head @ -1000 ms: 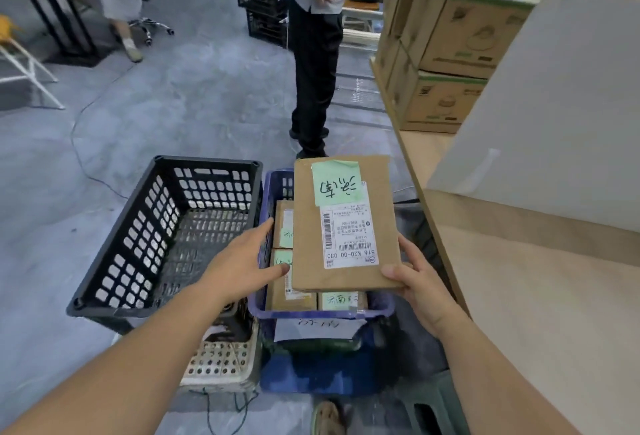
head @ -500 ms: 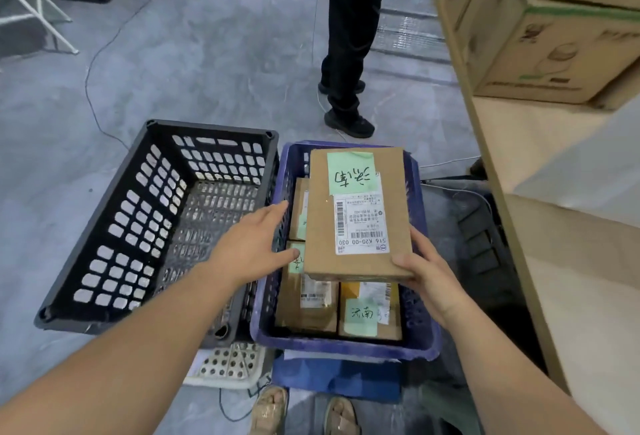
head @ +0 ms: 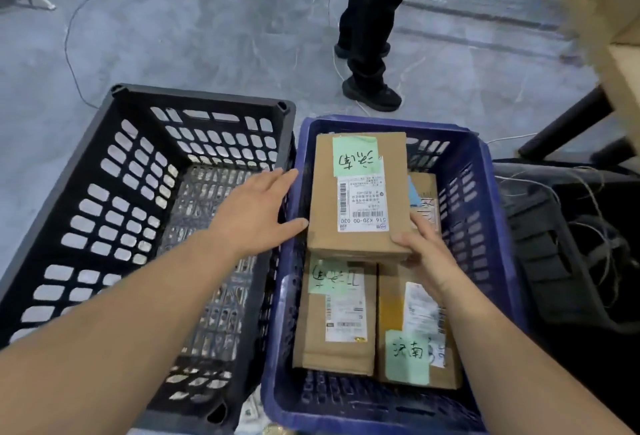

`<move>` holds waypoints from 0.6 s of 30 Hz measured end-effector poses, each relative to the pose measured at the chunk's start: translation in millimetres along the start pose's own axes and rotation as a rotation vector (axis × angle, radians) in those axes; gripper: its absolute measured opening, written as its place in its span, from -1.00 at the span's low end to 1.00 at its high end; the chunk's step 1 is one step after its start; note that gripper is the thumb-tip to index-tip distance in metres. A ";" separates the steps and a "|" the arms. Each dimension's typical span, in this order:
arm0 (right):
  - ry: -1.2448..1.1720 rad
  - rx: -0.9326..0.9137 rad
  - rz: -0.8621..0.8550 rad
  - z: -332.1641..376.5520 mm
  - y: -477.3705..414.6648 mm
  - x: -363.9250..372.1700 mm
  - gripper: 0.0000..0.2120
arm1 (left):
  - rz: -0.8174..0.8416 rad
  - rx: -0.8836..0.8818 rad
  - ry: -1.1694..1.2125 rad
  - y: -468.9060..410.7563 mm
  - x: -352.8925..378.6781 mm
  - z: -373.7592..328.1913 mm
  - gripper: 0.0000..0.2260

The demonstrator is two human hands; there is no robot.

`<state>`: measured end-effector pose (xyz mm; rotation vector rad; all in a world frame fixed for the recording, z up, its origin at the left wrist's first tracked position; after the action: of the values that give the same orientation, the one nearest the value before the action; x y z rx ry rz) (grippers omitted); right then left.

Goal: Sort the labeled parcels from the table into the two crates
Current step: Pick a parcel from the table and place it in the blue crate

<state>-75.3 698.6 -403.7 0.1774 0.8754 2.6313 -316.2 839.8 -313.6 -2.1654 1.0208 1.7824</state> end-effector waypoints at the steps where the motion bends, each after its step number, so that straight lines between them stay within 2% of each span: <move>1: -0.024 0.012 0.009 -2.2 -10.1 3.5 -0.10 | 0.005 -0.003 0.002 -2.4 1.8 4.6 -0.25; 6: -0.027 0.097 0.009 -11.6 -44.3 24.0 -0.37 | 0.025 0.016 -0.004 -8.0 8.4 17.9 -0.26; 10: 0.025 0.102 -0.047 -9.0 -49.0 28.7 -0.41 | 0.040 0.017 -0.002 -9.1 9.0 19.8 -0.27; 15: 0.300 0.073 -0.125 25.4 -22.8 32.3 -0.32 | 0.074 0.002 -0.006 -5.7 2.6 12.2 -0.26; 18: 0.530 0.003 -0.178 48.0 1.7 31.5 -0.40 | 0.080 0.027 -0.039 0.1 -12.4 -3.3 -0.26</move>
<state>-94.0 735.8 -364.1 -0.5954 0.9971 2.5388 -314.3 842.9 -301.3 -2.0935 1.1307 1.8258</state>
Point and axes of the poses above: each hand's wrist, its own y-axis away from the middle knuckle, its own x-axis out of the palm, z = x × y, the point moved 2 cm from there along -y, towards the middle knuckle, and after that the axes turned 3 degrees about y, right-handed, at the moved point
